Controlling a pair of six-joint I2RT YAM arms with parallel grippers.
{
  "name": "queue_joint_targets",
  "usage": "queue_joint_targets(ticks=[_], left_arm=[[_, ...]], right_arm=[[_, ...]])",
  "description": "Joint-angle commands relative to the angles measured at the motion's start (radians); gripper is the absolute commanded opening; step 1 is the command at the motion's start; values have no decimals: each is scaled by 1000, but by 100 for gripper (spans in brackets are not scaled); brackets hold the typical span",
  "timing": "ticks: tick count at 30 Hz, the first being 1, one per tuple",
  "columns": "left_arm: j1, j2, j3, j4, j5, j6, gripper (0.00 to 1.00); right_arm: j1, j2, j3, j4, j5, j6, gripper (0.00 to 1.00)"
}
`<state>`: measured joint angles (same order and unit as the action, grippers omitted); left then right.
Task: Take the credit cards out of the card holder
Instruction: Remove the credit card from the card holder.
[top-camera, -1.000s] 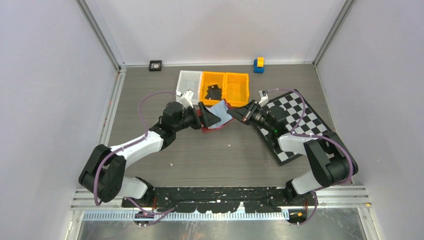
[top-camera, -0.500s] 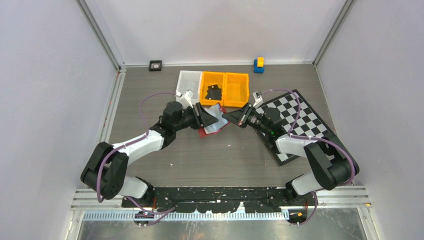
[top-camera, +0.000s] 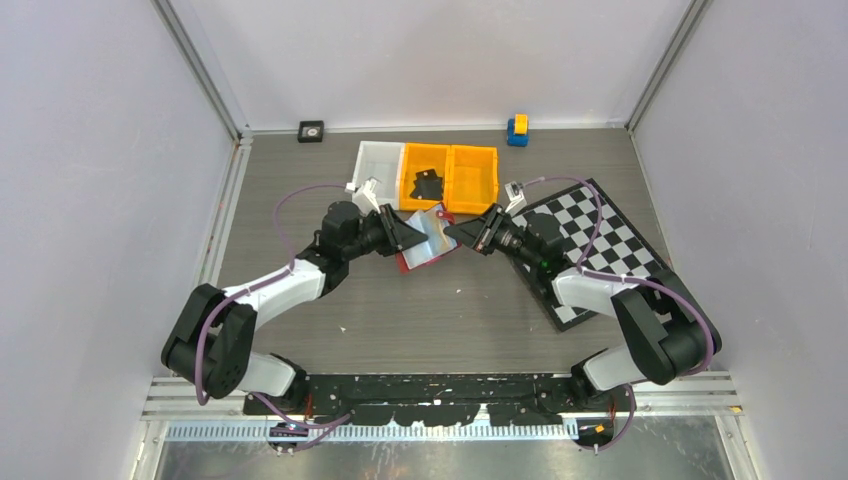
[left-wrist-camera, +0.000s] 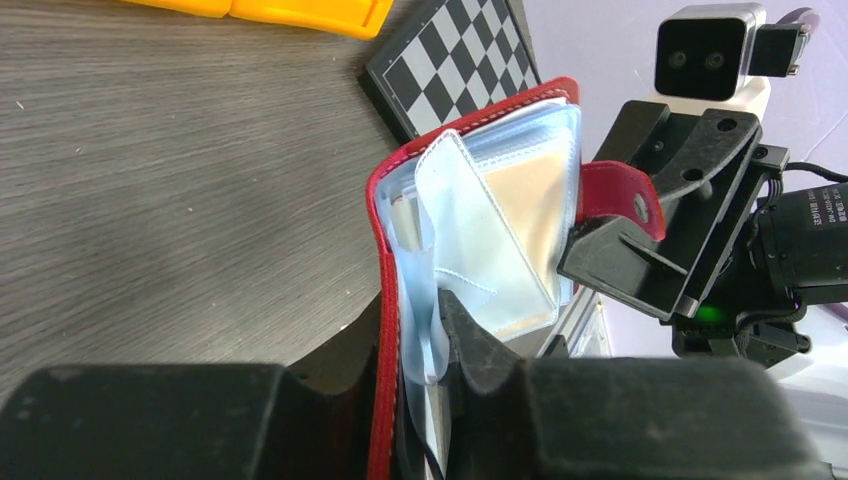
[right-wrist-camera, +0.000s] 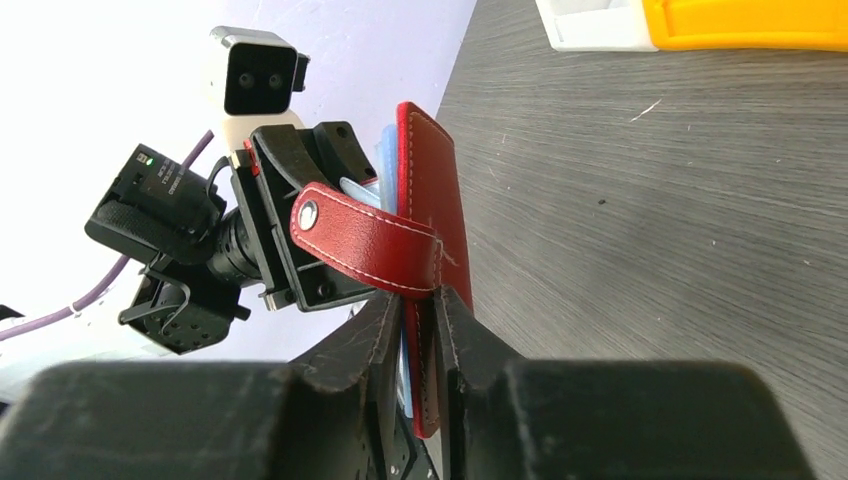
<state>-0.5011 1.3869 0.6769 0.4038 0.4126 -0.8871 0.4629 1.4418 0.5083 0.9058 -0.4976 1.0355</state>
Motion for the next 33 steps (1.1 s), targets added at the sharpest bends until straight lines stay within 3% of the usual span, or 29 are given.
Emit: queue_joint_targets(ticks=[1, 3, 5, 11, 15, 19, 27, 33], left_arm=[[-2, -48, -4, 100, 39, -5, 26], [-2, -52, -9, 118, 48, -10, 33], [-2, -52, -11, 122, 47, -12, 32], [-2, -48, -8, 118, 48, -10, 24], [-2, -53, -8, 99, 36, -4, 16], [-2, -56, -7, 95, 34, -3, 13], [-2, -50, 0, 76, 27, 1, 10], [-2, -60, 1, 52, 15, 11, 9]], right_arm=[[11, -27, 52, -16, -14, -26, 18], [11, -28, 54, -26, -13, -27, 14], [11, -27, 55, -31, -13, -29, 15], [11, -30, 53, -29, -13, -31, 38], [11, -34, 52, -32, -9, -35, 40], [11, -35, 51, -33, -9, -34, 35], [11, -54, 37, -23, 8, -35, 47], [9, -73, 27, -27, 26, -39, 43]])
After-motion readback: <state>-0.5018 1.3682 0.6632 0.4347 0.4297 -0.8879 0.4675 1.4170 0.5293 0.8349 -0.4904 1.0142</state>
